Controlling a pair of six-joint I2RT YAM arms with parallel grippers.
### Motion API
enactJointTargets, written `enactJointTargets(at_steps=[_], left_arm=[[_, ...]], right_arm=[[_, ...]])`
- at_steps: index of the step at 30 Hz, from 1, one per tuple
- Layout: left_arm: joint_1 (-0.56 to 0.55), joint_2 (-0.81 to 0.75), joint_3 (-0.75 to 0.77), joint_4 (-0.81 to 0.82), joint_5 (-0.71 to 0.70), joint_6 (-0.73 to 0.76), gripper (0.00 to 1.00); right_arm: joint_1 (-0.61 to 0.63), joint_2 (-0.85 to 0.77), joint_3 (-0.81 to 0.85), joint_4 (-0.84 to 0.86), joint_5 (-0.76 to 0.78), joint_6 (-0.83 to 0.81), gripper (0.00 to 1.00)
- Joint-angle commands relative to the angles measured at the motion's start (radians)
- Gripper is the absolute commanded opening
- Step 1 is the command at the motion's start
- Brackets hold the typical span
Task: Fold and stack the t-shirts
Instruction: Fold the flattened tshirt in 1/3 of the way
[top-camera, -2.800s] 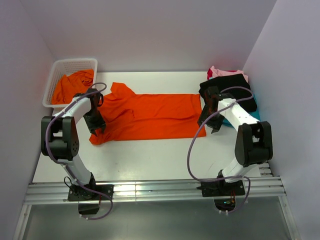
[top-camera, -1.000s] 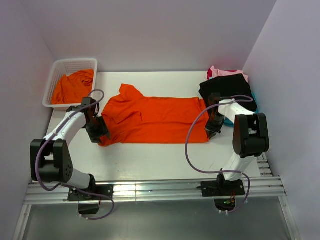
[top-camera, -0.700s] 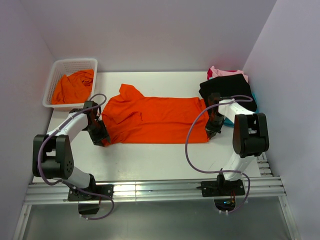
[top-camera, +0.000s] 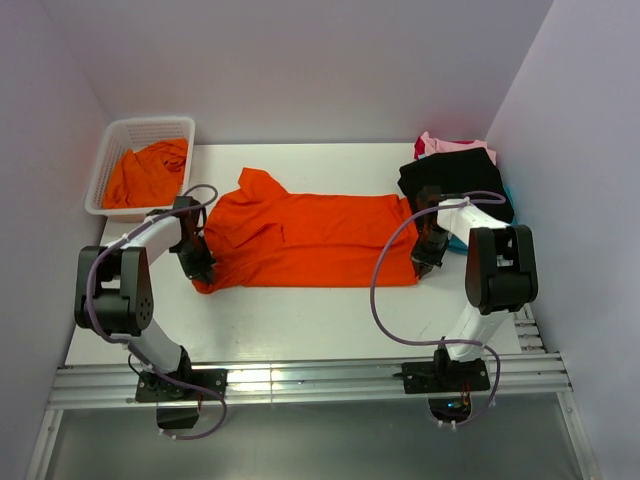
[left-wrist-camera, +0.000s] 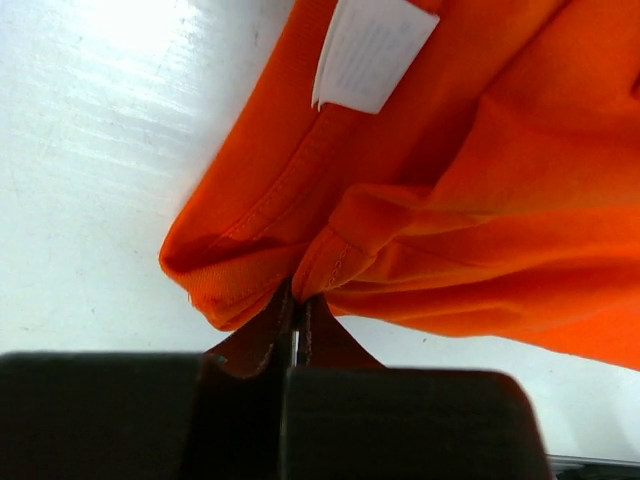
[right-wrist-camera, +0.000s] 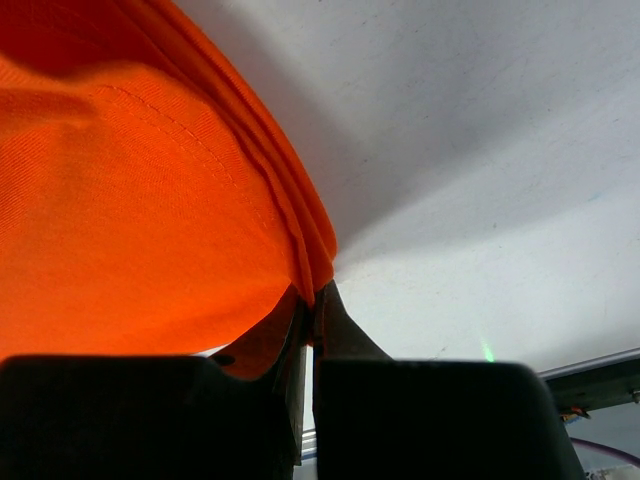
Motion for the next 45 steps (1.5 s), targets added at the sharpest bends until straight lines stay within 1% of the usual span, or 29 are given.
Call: enactJointTargets(at_steps=[1,4,5,7,9,11,16,17,18,19,20,21,22,23,24,27,28,31,33,35,37,38,41,43,45], left_arm=[[-0.002,0.017,0.046,0.009,-0.026,0.020,0.00],[-0.002,0.020,0.094,-0.027,-0.037,0.030,0.00],[-0.002,0.021,0.109,-0.045,-0.083,0.036,0.00],[-0.001,0.023,0.161,-0.089,-0.131,0.041,0.00],[0.008,0.033,0.189,-0.102,-0.170,0.038,0.00],[0.010,0.059,0.203,-0.106,-0.212,0.035,0.00],[0.013,0.113,0.240,-0.113,-0.227,0.024,0.00],[0.013,0.127,0.244,-0.116,-0.233,0.024,0.02],[0.013,0.132,0.249,-0.119,-0.243,0.021,0.08],[0.013,0.135,0.253,-0.132,-0.250,0.017,0.19],[0.013,0.135,0.258,-0.140,-0.252,0.012,0.51],[0.013,0.130,0.263,-0.149,-0.249,0.004,0.66],[0.013,0.121,0.267,-0.158,-0.243,-0.005,0.78],[0.013,0.092,0.272,-0.183,-0.241,-0.017,0.95],[0.013,0.072,0.276,-0.192,-0.234,-0.040,0.99],[0.013,-0.012,0.267,-0.223,-0.214,-0.095,0.99],[0.011,-0.049,0.254,-0.215,-0.179,-0.098,0.99],[-0.002,-0.071,0.165,-0.156,-0.163,-0.100,1.00],[-0.010,-0.053,0.102,-0.128,-0.166,-0.103,0.97],[-0.013,-0.031,0.057,-0.105,-0.189,-0.105,0.89],[-0.025,-0.020,0.045,-0.080,-0.207,-0.105,0.85],[-0.027,-0.011,0.042,-0.073,-0.207,-0.105,0.78],[-0.028,-0.003,0.034,-0.040,-0.198,-0.103,0.70],[-0.028,0.022,0.040,-0.040,-0.207,-0.108,0.67],[-0.028,0.049,0.053,-0.059,-0.227,-0.118,0.58]], right_arm=[[-0.013,0.005,0.020,0.004,0.013,-0.008,0.00],[-0.021,-0.012,0.004,0.001,0.017,-0.002,0.00],[-0.029,-0.020,-0.006,0.003,0.016,0.004,0.00],[-0.036,-0.052,-0.047,0.007,-0.002,0.012,0.00],[-0.088,-0.075,-0.080,0.020,-0.022,0.021,0.00],[-0.108,-0.075,-0.115,0.024,-0.041,0.017,0.00],[-0.135,-0.072,-0.123,0.024,-0.047,0.014,0.00],[-0.135,-0.064,-0.118,0.020,-0.047,0.015,0.00],[-0.135,-0.060,-0.114,0.017,-0.047,0.014,0.00],[-0.136,-0.058,-0.106,0.013,-0.047,0.012,0.00],[-0.136,-0.055,-0.102,0.012,-0.046,0.010,0.00],[-0.136,-0.055,-0.100,0.012,-0.044,0.010,0.00],[-0.138,-0.057,-0.097,0.013,-0.046,0.010,0.00],[-0.138,-0.057,-0.095,0.015,-0.047,0.007,0.00],[-0.138,-0.055,-0.094,0.013,-0.044,0.009,0.00],[-0.138,-0.050,-0.098,0.020,-0.047,0.007,0.00],[-0.138,-0.052,-0.101,0.021,-0.047,0.007,0.00],[-0.138,-0.046,-0.109,0.029,-0.047,0.009,0.00],[-0.138,-0.046,-0.112,0.032,-0.072,0.010,0.00],[-0.138,-0.052,-0.115,0.035,-0.079,0.009,0.00],[-0.139,-0.057,-0.121,0.038,-0.088,0.009,0.00],[-0.138,-0.060,-0.124,0.041,-0.099,0.006,0.00],[-0.136,-0.066,-0.134,0.050,-0.108,0.006,0.00],[-0.136,-0.066,-0.138,0.052,-0.115,0.007,0.00],[-0.136,-0.069,-0.146,0.055,-0.137,0.009,0.00]])
